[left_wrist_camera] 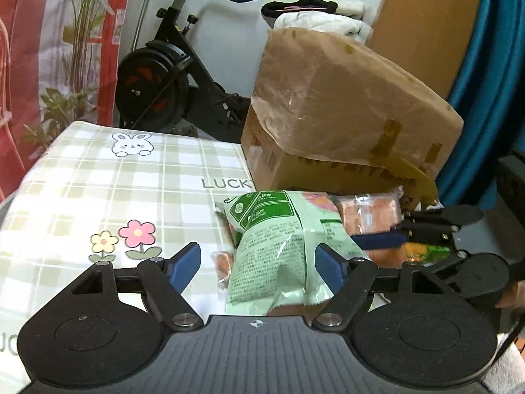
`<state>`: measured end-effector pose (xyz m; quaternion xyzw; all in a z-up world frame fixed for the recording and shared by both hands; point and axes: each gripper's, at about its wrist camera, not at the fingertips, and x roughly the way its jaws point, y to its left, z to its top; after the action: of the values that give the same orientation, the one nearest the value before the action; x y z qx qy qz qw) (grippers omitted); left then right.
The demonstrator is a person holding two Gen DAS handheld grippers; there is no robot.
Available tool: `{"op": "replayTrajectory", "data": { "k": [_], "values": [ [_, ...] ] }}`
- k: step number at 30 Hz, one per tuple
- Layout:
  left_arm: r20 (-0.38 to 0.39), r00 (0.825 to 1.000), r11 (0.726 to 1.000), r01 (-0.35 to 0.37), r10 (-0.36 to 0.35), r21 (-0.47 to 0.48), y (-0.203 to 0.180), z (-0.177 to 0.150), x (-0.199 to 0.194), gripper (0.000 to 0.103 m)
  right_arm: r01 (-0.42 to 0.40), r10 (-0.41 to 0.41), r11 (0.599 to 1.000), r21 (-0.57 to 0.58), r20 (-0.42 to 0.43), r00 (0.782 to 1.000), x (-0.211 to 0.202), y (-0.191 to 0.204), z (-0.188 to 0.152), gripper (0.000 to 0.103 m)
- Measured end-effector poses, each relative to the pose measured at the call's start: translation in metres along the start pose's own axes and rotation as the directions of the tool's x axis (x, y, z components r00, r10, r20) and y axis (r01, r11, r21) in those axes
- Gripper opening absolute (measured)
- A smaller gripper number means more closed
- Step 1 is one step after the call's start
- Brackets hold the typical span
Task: Organize snacks
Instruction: 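Grasp the green-and-white snack bag with both grippers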
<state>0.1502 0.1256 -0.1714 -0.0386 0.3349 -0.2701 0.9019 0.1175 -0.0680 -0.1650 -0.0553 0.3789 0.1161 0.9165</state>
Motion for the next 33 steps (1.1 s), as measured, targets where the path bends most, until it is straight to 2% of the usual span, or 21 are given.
{"op": "replayTrajectory", "data": {
  "k": [2,9,14,18,25,29,30,33],
  "values": [
    [-0.006,0.999,0.999,0.033,-0.034,-0.024,0.003,0.001,0.01,0.078,-0.024,0.024,1.0,0.008,-0.005,1.0,0.0,-0.001,-0.002,0.032],
    [-0.031,0.992,0.987,0.12,-0.124,-0.105,0.005,-0.007,0.04,0.08,-0.032,0.032,0.999,0.016,-0.015,0.999,0.003,-0.004,-0.006,0.027],
    [0.007,0.985,0.959,0.168,-0.171,-0.226,0.007,-0.007,0.047,0.084,-0.028,0.029,0.999,0.021,-0.013,1.0,0.007,-0.006,-0.004,0.025],
    [0.019,0.981,0.932,0.188,-0.191,-0.309,0.012,-0.005,0.05,0.082,-0.029,0.03,0.999,0.031,-0.012,0.999,0.008,-0.007,-0.005,0.025],
    [0.016,0.982,0.941,0.184,-0.187,-0.285,0.001,-0.001,0.033,0.072,-0.02,0.02,1.0,0.01,0.001,1.0,0.0,0.001,-0.005,0.022],
    [0.039,0.99,0.963,0.144,-0.138,-0.227,-0.015,0.011,0.007,0.071,-0.027,0.028,1.0,-0.016,0.045,0.999,-0.014,0.008,-0.001,0.021],
    [0.053,0.991,0.967,0.134,-0.125,-0.216,-0.019,0.014,-0.001,0.065,-0.024,0.026,0.999,-0.026,0.059,0.998,-0.019,0.01,0.001,0.021],
    [0.091,0.991,0.974,0.117,-0.101,-0.193,-0.03,0.025,-0.023,0.061,-0.016,0.021,0.999,-0.047,0.106,0.994,-0.035,0.012,0.009,0.02]
  ]
}}
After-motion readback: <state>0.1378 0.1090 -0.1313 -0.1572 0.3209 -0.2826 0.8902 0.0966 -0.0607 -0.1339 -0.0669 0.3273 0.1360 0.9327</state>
